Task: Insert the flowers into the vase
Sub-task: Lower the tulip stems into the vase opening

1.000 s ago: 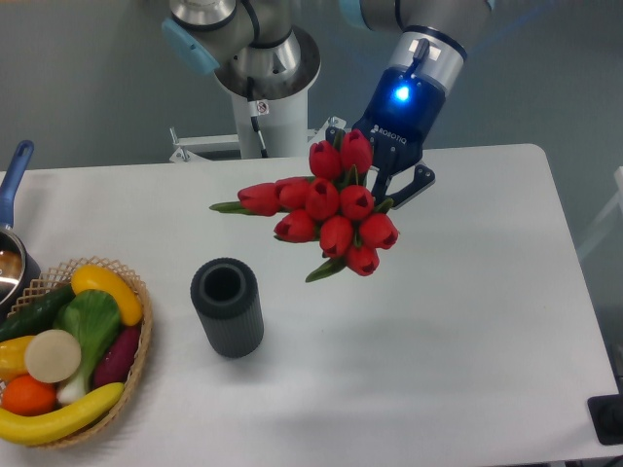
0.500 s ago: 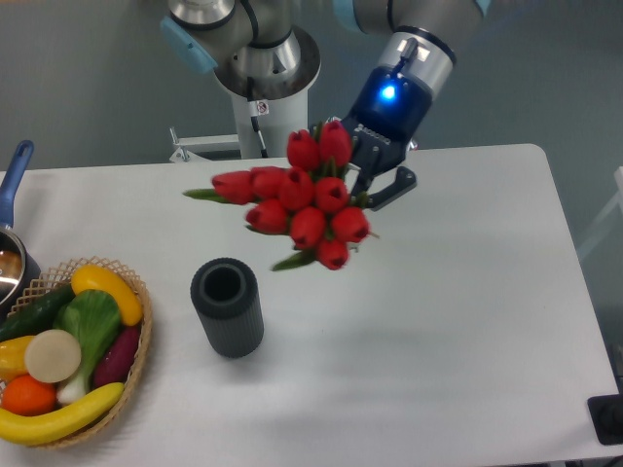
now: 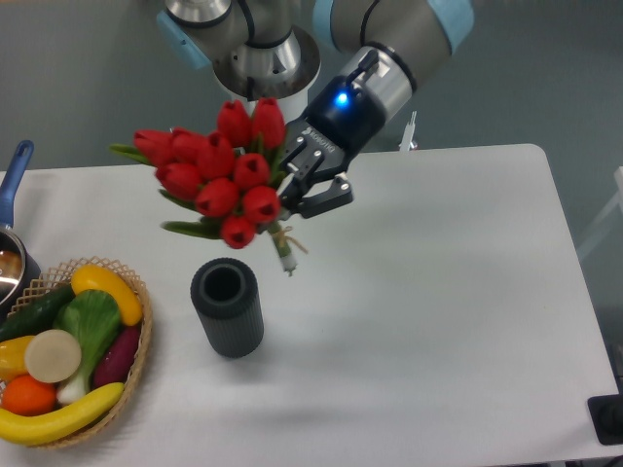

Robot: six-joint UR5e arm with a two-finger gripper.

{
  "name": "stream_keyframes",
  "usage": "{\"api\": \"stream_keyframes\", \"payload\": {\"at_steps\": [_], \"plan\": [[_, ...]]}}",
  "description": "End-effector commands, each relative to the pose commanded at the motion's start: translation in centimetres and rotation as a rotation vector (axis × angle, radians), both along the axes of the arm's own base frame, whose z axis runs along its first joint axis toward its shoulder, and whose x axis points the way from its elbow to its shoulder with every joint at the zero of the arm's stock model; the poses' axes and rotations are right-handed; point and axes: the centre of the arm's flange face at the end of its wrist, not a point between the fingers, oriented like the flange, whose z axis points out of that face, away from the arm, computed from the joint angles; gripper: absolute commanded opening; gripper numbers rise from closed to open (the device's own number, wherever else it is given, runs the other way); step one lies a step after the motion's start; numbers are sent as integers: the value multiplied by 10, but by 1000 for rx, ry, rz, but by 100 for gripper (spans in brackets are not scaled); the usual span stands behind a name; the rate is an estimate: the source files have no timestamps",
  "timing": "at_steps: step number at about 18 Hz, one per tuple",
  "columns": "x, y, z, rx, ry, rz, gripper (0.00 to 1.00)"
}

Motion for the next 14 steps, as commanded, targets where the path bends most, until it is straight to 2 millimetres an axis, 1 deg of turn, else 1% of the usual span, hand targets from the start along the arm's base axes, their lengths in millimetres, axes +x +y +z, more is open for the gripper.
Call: {"api": "stream_keyframes", "payload": {"at_steps": [2, 4, 5, 6, 7, 11, 14], "plan": [[5, 6, -3, 4, -8, -18, 32], [10, 15, -11, 18, -46, -48, 32], [11, 15, -13, 29, -61, -57, 32], [14, 16, -18, 25, -71, -60, 32], [16, 16, -18, 23, -72, -61, 32], [15, 17, -22, 17, -76, -61, 32], [17, 15, -31, 5, -86, -60, 32]]}}
